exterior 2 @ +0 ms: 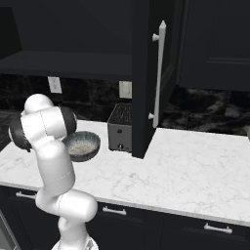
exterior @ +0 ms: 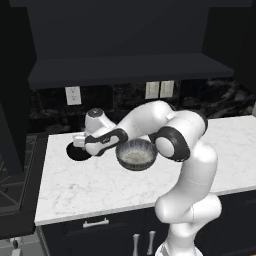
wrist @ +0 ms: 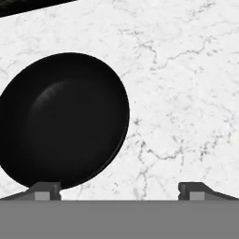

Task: Pick up the bowls on the counter and stack them on top of one another in the open cabinet. Place the smaller bowl on top of the larger bowl.

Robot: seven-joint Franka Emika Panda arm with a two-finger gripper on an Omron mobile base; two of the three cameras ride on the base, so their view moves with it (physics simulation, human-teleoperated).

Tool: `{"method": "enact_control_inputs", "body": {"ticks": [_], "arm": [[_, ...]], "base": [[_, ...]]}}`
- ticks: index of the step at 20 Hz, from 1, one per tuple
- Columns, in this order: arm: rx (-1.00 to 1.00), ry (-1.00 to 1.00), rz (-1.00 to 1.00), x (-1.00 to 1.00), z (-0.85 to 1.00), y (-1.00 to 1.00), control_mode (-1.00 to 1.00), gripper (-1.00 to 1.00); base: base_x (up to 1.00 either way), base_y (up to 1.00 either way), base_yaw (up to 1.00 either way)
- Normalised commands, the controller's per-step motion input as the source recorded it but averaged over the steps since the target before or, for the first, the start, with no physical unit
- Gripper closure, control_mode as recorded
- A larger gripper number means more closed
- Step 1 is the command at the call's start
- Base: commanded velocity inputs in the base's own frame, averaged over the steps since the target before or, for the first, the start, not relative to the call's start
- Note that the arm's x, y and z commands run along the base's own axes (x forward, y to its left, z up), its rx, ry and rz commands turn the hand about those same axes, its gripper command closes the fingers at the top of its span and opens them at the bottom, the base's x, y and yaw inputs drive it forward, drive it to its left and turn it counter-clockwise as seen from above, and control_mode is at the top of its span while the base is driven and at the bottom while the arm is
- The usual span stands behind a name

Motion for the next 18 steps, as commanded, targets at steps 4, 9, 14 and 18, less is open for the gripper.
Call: {"method": "enact_control_inputs", "body": {"ticks": [4, 9, 14, 18], "arm": [[0.0, 0.04, -0.02, 0.34, -0.22, 0.12, -1.0, -1.0], [0.0, 0.02, -0.02, 0.32, -0.27, 0.11, -1.0, -1.0], [0.0, 0.0, 0.0, 0.08, -0.29, 0.0, -1.0, -1.0], [0.0, 0.0, 0.0, 0.0, -0.31, 0.0, -1.0, -1.0]], "base": [[0.0, 0.0, 0.0], [0.0, 0.0, 0.0], [0.0, 0.0, 0.0], [0.0, 0.0, 0.0]]}}
